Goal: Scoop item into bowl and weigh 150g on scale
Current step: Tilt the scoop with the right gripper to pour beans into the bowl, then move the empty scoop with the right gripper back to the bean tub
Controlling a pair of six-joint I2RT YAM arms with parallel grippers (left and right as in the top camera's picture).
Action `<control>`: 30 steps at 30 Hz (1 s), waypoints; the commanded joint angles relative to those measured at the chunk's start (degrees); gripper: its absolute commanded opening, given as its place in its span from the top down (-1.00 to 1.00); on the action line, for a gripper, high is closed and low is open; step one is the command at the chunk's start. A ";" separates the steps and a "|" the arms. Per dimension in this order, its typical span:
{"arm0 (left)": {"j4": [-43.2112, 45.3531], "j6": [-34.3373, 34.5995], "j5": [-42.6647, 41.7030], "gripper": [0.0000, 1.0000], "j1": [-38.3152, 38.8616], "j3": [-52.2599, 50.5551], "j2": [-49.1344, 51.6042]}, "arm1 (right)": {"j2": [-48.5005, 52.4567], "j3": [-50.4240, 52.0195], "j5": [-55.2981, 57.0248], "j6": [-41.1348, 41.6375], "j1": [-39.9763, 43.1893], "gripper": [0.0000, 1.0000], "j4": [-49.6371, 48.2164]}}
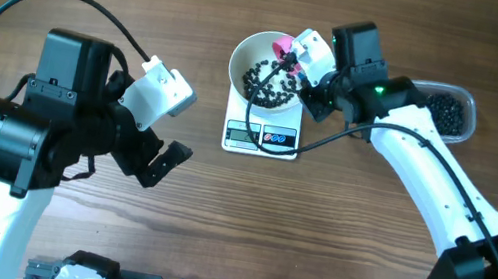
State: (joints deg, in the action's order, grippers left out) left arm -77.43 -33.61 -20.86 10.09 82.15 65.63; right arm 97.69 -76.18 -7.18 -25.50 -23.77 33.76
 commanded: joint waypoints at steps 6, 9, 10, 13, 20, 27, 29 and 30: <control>-0.04 -0.66 -0.72 -1.00 -0.42 1.01 -0.22 | -1.60 -0.74 9.92 -2.99 -2.80 0.91 -0.22; -0.04 -0.66 -0.72 -1.00 -0.42 1.01 -0.22 | -1.57 -0.74 9.18 -3.10 -3.50 0.91 0.17; -0.04 -0.66 -0.72 -1.00 -0.42 1.01 -0.22 | -1.60 -0.74 10.47 -3.78 -3.80 0.91 0.09; -0.04 -0.66 -0.72 -1.00 -0.42 1.01 -0.22 | -1.60 -0.74 15.50 -5.86 -4.09 0.91 -0.59; -0.04 -0.66 -0.70 -1.00 -0.42 1.01 -0.22 | -1.92 -0.74 8.20 -0.94 -4.09 0.91 -0.31; -0.04 -0.66 -0.72 -1.00 -0.42 1.01 -0.22 | -8.87 -2.93 9.07 5.73 -1.51 0.91 -0.11; -0.04 -0.68 -0.72 -1.00 -0.42 1.01 -0.22 | -11.54 -2.95 9.07 6.71 0.81 0.92 0.72; -0.04 -0.68 -0.70 -1.00 -0.42 1.01 -0.22 | -12.70 -2.95 9.14 7.19 2.27 0.91 1.79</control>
State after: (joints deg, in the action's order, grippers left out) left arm -77.43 -33.61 -20.88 10.09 82.15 65.63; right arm 91.07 -76.64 2.37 -22.85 -25.63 34.15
